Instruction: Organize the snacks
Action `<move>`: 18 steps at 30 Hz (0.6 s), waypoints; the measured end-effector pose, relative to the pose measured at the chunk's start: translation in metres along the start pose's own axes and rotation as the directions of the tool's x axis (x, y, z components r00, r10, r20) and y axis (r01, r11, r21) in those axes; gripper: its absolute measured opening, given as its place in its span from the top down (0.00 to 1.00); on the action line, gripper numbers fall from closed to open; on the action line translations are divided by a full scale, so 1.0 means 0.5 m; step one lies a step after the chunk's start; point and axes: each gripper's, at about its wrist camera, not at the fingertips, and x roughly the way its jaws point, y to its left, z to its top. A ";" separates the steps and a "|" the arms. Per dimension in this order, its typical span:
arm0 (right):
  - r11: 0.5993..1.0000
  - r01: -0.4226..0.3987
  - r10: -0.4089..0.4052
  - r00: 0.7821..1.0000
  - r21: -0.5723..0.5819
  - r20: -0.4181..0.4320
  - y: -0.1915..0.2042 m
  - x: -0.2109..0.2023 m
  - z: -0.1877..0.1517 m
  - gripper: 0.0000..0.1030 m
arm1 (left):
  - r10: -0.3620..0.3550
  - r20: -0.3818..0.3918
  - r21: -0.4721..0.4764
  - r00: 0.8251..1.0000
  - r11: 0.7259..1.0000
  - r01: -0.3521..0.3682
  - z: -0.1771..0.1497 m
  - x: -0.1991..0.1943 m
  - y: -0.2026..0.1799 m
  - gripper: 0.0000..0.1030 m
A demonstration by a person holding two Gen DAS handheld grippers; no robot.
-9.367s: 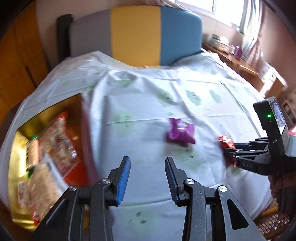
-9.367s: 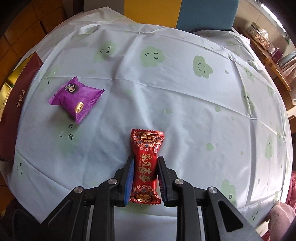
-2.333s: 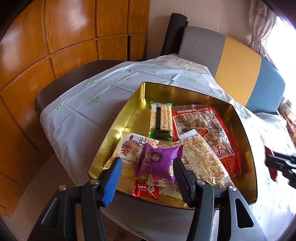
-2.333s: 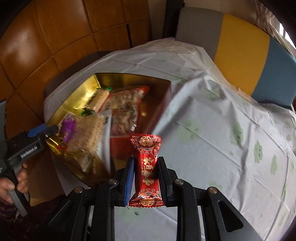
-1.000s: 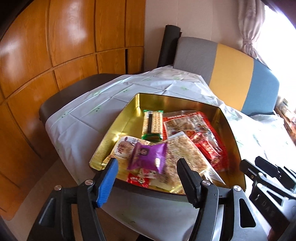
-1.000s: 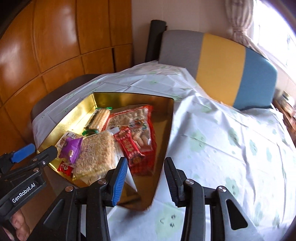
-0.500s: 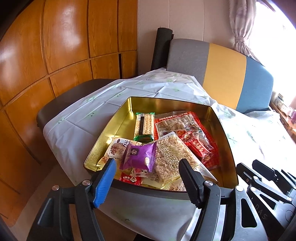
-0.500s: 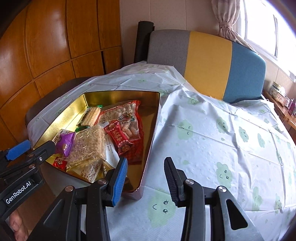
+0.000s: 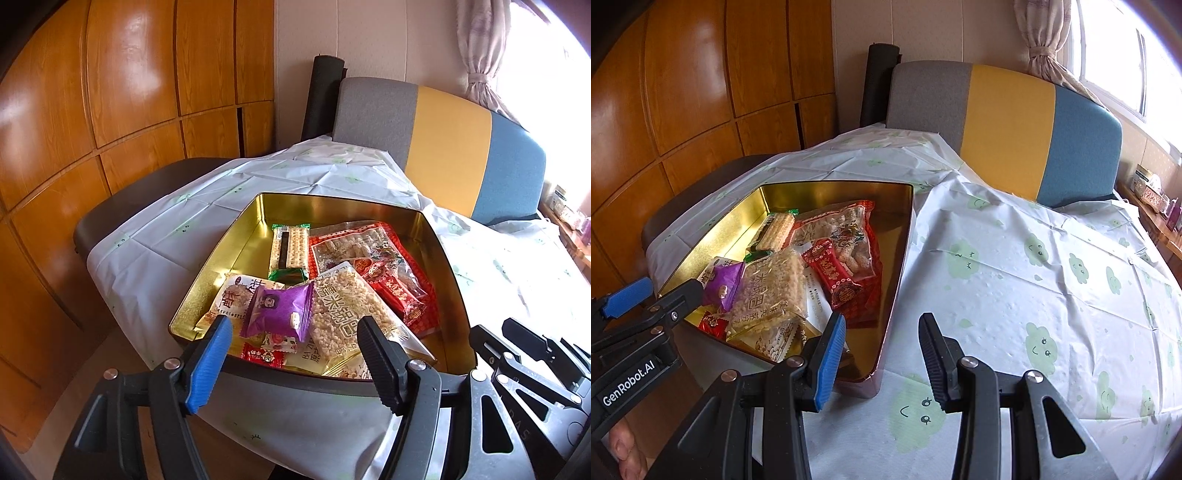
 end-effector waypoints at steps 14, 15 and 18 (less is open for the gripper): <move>1.000 -0.004 0.004 1.000 -0.002 -0.001 0.003 0.000 -0.002 0.59 | 0.000 0.005 -0.003 1.000 1.000 0.000 0.001 -0.001 0.002 0.29; 1.000 -0.004 0.004 1.000 -0.002 -0.001 0.004 0.000 -0.002 0.59 | 0.000 0.004 -0.004 1.000 1.000 0.000 0.001 -0.001 0.002 0.29; 1.000 -0.004 0.004 1.000 -0.002 -0.001 0.004 0.001 -0.002 0.59 | -0.001 0.003 -0.004 1.000 1.000 0.001 0.002 -0.001 0.002 0.29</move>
